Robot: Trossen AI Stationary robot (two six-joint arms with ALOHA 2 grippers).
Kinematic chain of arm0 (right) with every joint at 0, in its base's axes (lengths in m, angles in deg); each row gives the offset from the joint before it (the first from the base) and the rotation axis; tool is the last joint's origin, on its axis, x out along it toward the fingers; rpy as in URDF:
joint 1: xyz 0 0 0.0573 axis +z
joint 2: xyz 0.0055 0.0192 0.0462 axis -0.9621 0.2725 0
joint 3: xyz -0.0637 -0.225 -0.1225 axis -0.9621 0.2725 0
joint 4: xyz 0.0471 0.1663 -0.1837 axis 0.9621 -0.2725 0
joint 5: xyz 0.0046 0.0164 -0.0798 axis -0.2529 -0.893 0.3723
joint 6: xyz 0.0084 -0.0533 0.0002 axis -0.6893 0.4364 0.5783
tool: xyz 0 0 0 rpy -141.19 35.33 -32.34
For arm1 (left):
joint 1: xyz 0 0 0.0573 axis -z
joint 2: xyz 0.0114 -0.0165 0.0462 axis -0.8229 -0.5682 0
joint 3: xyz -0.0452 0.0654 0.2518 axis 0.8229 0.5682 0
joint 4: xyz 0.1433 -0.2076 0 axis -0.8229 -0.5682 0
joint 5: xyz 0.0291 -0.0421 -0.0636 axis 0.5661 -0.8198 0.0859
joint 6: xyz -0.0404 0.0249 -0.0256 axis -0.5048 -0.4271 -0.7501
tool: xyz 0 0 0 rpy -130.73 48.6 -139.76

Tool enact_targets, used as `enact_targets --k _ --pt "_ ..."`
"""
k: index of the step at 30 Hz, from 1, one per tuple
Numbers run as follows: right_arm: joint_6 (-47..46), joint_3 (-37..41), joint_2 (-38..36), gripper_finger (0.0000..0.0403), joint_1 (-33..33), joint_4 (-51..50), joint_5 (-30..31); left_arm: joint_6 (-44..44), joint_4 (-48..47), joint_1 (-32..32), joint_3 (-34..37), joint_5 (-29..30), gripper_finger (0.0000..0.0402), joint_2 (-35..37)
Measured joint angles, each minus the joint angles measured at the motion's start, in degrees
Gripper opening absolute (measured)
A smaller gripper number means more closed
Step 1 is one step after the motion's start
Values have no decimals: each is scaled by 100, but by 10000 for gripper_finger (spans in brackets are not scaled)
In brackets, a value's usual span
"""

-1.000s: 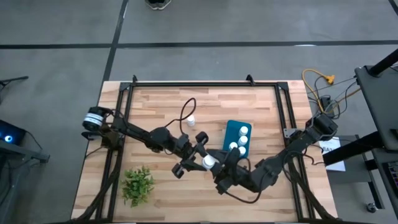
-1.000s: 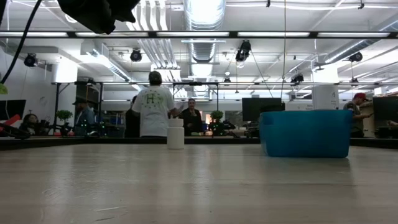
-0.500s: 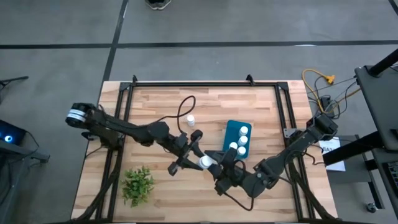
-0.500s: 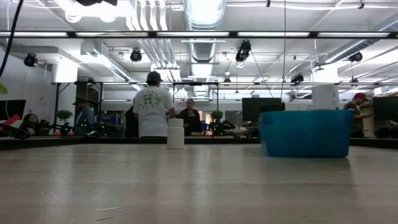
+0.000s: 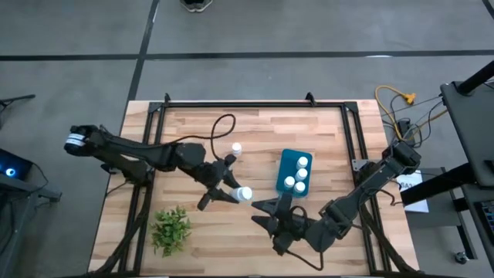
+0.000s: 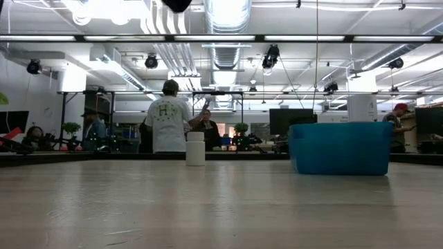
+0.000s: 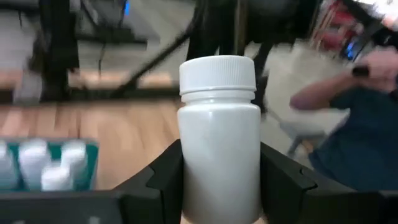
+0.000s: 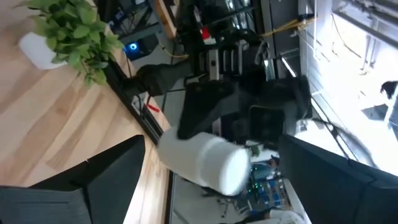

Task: Pick and place pill bottles into a basket
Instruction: Put the white medicine bottle into the blue bin

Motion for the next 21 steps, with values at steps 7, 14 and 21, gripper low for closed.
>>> enact_targets --k 7,14,21 --pt "-157 0 2 358 -34 -185 -433 -74 -758 6 -292 -306 142 -175" --pt "-478 0 13 359 -109 -636 -767 56 -1794 36 -979 -700 140 -669" --pt "-818 0 12 359 -128 -991 -1140 437 -2741 119 -1746 -876 140 -1300"
